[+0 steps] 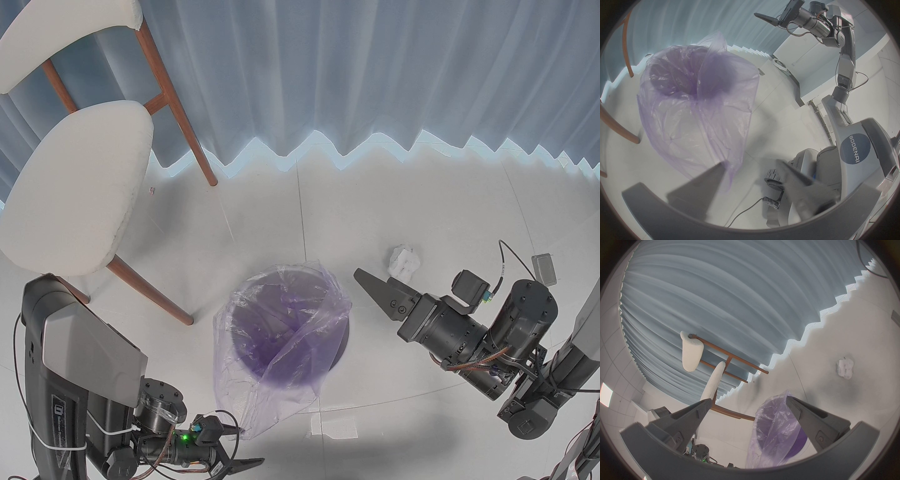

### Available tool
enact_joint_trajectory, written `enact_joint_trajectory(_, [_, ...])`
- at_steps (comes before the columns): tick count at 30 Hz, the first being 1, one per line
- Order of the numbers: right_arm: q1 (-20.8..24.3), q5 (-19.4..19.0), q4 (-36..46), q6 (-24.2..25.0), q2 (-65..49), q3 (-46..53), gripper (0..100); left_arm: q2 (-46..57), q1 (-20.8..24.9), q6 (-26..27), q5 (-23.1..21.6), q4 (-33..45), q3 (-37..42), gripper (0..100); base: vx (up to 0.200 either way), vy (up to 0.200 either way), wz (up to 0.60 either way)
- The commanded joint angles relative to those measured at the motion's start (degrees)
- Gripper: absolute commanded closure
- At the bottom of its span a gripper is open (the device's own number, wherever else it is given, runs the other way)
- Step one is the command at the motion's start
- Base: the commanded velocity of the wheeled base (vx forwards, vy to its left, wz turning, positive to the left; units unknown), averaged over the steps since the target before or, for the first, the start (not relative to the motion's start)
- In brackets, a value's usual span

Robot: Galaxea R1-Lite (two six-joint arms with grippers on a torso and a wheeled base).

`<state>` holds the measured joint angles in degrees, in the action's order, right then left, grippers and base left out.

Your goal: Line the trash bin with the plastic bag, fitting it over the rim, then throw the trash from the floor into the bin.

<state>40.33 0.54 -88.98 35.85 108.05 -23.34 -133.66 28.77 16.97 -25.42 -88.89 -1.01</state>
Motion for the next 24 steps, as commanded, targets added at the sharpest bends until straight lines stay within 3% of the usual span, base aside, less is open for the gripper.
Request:
enact_joint_trajectory(1, [0.0,0.0,-1.0,0.2,0.1,0.0,0,0.2,0.7,0.1,0.0,-0.1,0.5,0,0.0,0.0,0.0])
enact_joint_trajectory(7, [0.5,-0.2,-0.8,3.4,-1.4,0.4,0,6.5,0.4,-0.3,-0.4,0.0,1.0,0,0.0,0.0,0.0])
enact_joint_trajectory(14, [2.8,-0.3,5.1,4.8,-5.2,1.0,0,19.0,-4.7,-1.5,-9.6,0.1,1.0,0,0.0,0.0,0.0])
enact_joint_trajectory(18, [7.6,-0.3,24.4,7.0,-12.9,-1.7,0,25.8,-7.1,-1.7,-11.4,0.1,1.0,0,0.0,0.0,0.0])
enact_joint_trajectory(22, [8.5,-0.3,38.2,13.2,-13.2,-10.5,0,29.2,-7.1,-1.9,-11.3,0.0,0.0,0,0.0,0.0,0.0])
enact_joint_trajectory(24, [8.5,-0.3,43.2,13.7,-11.5,-13.6,0,31.7,-7.1,-1.3,-11.3,0.0,-0.9,0,0.0,0.0,0.0])
